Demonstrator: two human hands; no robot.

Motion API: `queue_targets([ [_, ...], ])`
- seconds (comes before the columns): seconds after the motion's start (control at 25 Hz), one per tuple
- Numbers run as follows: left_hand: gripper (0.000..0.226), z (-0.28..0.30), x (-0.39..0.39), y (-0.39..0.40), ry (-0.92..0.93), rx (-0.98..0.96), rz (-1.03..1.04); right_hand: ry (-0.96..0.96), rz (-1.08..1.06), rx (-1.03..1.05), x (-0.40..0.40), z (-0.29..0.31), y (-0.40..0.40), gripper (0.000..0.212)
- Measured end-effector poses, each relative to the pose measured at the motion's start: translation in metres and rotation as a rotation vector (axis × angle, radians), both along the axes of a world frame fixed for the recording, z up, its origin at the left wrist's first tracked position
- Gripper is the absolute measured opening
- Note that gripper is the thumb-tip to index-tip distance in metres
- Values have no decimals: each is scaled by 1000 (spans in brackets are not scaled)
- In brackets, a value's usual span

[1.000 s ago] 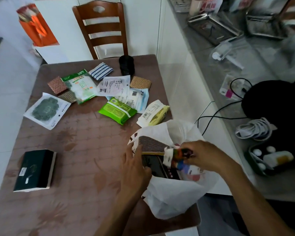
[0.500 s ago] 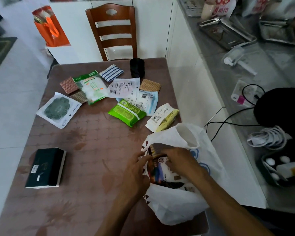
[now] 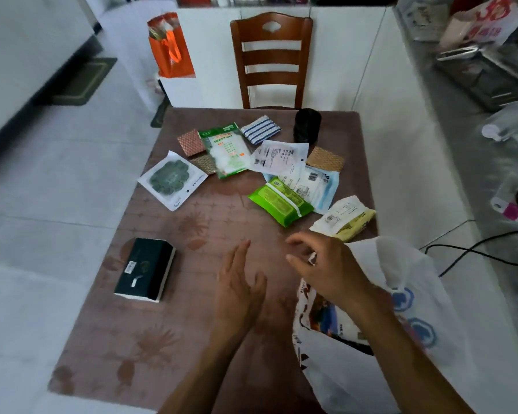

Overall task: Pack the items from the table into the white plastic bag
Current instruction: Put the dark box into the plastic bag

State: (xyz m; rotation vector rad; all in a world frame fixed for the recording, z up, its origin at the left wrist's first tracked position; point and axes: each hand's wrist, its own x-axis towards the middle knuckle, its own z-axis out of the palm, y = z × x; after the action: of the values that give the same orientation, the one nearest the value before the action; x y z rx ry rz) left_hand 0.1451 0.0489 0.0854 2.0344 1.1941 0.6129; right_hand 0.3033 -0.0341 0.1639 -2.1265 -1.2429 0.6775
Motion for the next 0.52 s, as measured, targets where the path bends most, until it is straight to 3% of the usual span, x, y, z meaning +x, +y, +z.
queue_targets([
  [0.08,65,-14,-28,32,120,33,70,24,47,-24,-20,-10,23,36],
  [0.2,80,-39,-87,89,513,-9,238,63,156,-80,-64,-32,58,48],
  [0.32,97,-62,-139,137,813,-53,240,101,176,-113,-96,-62,79,54],
  [0.4,108,-78,-158,163,795,-194,304,120,158,-165,-109,-73,83,58],
  [0.52,117,-92,-168,184,597,-385,421,155,143,-197,-119,-83,80,57],
])
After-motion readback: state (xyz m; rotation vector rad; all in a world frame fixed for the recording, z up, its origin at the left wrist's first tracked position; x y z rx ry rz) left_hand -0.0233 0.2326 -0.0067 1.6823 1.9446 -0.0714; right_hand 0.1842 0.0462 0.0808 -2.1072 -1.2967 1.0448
